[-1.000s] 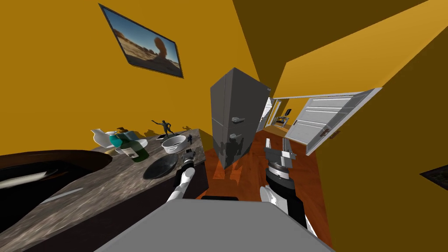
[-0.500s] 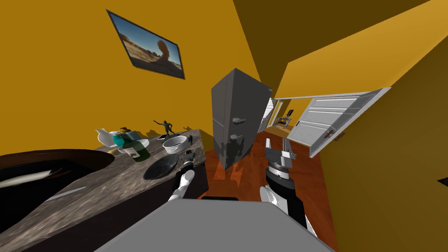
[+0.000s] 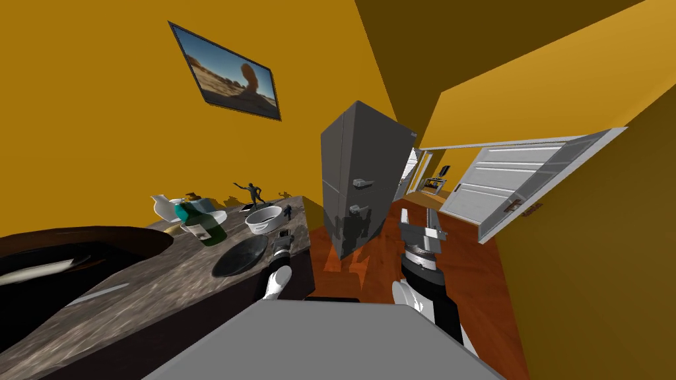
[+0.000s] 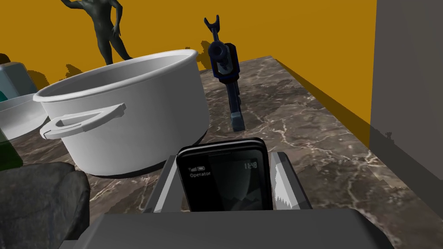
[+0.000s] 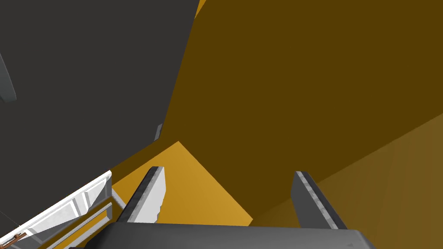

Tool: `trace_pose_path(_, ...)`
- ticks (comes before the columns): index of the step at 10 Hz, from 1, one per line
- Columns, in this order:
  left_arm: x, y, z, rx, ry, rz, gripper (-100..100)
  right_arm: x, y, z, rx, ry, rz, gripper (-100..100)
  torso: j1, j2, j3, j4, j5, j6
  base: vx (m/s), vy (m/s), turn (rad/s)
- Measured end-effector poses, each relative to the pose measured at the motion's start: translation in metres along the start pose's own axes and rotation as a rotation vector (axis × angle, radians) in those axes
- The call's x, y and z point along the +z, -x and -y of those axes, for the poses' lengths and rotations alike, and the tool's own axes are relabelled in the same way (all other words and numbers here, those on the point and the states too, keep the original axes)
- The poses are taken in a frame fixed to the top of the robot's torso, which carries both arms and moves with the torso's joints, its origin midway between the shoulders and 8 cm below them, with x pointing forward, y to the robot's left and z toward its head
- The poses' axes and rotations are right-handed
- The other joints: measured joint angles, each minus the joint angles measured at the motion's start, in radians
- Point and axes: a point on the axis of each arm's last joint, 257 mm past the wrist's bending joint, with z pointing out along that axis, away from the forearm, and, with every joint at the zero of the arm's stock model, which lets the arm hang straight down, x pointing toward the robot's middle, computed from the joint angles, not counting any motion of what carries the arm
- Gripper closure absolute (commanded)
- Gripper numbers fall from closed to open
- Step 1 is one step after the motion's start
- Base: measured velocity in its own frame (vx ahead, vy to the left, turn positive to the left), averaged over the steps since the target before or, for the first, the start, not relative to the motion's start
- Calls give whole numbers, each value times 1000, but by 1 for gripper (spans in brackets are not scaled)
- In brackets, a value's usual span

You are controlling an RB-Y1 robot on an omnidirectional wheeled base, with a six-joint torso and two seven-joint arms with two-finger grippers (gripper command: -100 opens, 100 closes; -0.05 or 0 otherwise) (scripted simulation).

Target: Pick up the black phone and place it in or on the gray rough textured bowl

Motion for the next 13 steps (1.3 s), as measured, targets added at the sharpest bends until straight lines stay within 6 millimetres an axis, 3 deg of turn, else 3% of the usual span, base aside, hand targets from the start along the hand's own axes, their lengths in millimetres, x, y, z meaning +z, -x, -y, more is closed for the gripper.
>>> trace_pose_path(4,-25,2,2,-6,20,2,100,0,0,0,0,0,0,0,1,1,-1,-3,3,1,47,-7,42)
trace_pose_path(5,-25,1,2,-7,21,2,0,0,0,0,0,0,0,0,1,2,-1,-2,3,1,0,0,0)
trace_pose_path(6,-25,1,2,-7,20,2,100,0,0,0,0,0,0,0,1,2,0,-2,3,1,21,-30,121)
trace_pose_path(13,39,-53,4,12,74,-99,100,0,0,0,0,0,0,0,-5,2,0,-2,1,0,25,-73,166)
